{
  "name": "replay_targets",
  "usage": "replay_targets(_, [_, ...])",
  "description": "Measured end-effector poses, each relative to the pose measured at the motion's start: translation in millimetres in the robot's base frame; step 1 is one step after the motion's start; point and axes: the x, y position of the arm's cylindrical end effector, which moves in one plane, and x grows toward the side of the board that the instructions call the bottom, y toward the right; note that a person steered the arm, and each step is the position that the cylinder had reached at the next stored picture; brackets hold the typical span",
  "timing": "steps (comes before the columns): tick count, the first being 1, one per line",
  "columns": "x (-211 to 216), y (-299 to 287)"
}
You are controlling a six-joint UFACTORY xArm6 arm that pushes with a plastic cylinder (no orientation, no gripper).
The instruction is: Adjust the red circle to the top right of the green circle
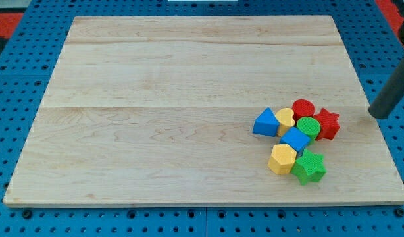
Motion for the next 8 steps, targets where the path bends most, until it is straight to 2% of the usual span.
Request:
replay_targets(1, [1,-12])
replay_targets(2, [23,-27])
replay_targets(3, [26,-60])
replay_targets(8, [2,-96])
